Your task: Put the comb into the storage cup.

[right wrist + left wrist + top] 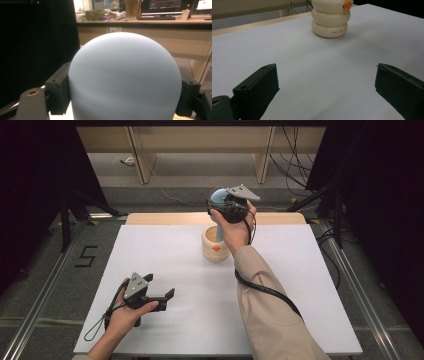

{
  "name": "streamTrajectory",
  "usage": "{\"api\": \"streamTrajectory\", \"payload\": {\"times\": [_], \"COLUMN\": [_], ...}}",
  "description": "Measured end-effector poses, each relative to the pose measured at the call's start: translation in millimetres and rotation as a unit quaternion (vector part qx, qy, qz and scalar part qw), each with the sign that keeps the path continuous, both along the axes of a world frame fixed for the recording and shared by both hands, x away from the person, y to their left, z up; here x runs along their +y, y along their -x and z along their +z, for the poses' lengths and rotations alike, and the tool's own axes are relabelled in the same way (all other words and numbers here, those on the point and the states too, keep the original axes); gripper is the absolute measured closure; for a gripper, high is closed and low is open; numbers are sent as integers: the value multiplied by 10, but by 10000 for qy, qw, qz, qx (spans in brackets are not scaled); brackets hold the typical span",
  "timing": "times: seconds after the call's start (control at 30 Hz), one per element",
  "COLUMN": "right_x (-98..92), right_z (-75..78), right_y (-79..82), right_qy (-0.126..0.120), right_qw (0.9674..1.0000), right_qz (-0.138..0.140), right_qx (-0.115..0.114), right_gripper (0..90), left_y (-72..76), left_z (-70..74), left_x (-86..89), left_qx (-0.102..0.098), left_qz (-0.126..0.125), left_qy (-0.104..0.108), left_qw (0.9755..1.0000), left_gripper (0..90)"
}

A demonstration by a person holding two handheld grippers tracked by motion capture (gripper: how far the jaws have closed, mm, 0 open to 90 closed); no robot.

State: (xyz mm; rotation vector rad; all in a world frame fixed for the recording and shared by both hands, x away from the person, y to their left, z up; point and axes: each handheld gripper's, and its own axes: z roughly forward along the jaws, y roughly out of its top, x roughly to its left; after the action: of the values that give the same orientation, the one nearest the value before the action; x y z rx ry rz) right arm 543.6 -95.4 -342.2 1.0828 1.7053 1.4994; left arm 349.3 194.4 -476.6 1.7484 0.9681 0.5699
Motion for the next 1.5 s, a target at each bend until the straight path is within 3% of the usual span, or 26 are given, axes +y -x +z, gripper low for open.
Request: {"api": "streamTrajectory", "payload": {"times": [1.5], "right_x": [42], "right_z": [-333], "right_y": [-39], "right_qy": [191], "right_qw": [9996], "right_qz": [3], "right_qx": [209], "right_gripper": [212], "left_y": [-2], "left_z": [-11], "left_x": [-2], "left_qx": [28], "left_qz": [2], "left_qy": [13], "left_qw": [10000], "left_gripper": [45]}}
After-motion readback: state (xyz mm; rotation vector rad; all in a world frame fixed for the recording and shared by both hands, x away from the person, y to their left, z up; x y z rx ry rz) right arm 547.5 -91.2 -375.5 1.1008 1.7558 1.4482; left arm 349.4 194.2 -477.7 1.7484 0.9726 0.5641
